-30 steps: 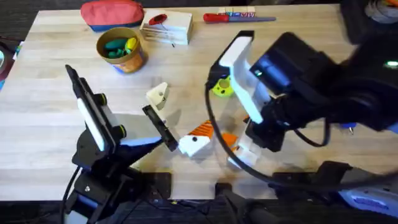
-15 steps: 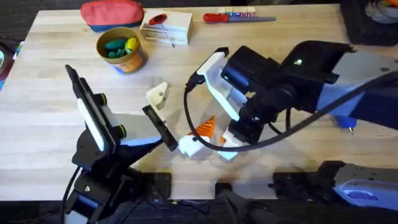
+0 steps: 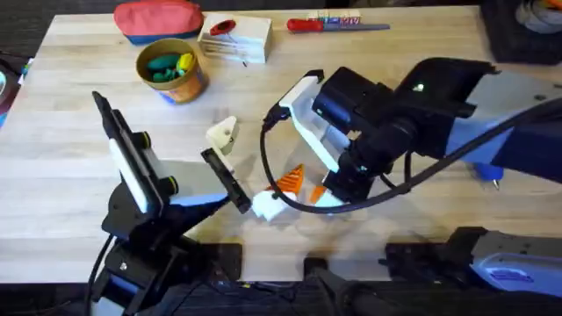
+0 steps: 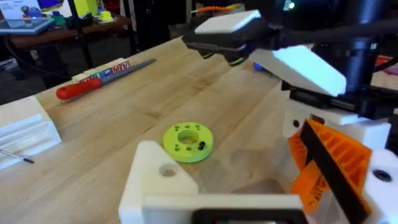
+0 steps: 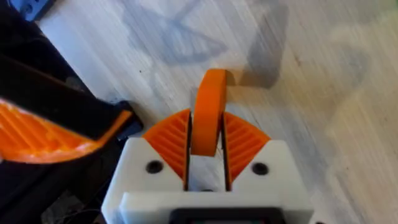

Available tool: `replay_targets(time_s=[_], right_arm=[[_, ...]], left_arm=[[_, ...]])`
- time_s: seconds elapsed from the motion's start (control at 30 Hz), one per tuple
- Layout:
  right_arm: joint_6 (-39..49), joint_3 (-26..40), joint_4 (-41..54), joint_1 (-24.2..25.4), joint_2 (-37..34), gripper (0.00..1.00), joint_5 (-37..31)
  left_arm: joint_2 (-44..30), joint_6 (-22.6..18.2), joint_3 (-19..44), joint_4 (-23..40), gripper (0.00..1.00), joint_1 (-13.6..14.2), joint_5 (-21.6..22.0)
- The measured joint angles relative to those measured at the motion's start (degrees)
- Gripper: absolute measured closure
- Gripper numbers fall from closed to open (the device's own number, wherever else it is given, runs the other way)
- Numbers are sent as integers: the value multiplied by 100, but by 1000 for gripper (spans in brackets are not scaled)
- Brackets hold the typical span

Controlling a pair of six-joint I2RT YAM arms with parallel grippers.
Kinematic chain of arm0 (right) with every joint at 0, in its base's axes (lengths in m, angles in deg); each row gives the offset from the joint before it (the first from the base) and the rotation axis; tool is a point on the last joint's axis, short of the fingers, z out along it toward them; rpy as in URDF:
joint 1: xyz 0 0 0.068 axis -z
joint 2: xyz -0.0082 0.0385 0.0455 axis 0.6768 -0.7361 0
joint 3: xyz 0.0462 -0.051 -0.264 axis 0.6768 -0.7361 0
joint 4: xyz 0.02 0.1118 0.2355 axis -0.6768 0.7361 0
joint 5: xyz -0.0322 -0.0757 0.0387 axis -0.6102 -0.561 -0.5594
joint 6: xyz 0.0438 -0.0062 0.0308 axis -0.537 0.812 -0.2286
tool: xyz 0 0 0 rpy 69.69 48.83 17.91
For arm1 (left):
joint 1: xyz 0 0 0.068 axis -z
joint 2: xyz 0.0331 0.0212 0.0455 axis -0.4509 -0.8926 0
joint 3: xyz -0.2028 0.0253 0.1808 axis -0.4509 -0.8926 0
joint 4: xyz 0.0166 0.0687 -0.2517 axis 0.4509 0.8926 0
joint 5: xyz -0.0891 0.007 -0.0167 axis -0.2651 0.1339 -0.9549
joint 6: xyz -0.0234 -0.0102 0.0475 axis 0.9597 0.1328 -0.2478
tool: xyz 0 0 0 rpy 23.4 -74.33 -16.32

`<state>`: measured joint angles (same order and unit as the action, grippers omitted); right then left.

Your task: Pick up the gripper from the table and insert it into the empty holder that is missing its gripper. Then pick up a screw, insert it into the mounting hole, and use the screwdriver to tighten it. Finally, clean up the table by picking up the vegetable and placing it into the bucket.

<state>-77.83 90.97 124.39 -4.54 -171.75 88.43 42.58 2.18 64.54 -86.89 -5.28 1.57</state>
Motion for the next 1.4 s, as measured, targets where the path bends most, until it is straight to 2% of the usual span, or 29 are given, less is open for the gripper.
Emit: replay_targets(time_s=[0.13,0.27,0.33,0.57,0.83,0.93,1.07,1.2,1.4], right_arm=[[3,0,95,12,0,798,0],[0,0,221,125,0,950,4],[0,0,279,228,0,983,4],[14,103,520,691,19,996,4],[95,860,739,1792,438,996,4],[60,1182,465,2283,514,996,4],[-365,1285,-327,2751,518,996,32],[-656,1286,-937,2975,507,996,666],[-744,1296,-1044,3209,148,996,2475]], left_arm=[[1,-1,-1,0,14,0,0],[-1,-2,-1,2,13,0,0],[0,-1,-1,0,13,0,0],[-2,0,1,1,13,0,0],[-1,0,-1,0,14,0,0],[1,0,-1,2,14,0,0],[-2,-2,-1,0,15,0,0],[1,0,1,2,14,0,0],[-2,0,2,2,14,0,0]])
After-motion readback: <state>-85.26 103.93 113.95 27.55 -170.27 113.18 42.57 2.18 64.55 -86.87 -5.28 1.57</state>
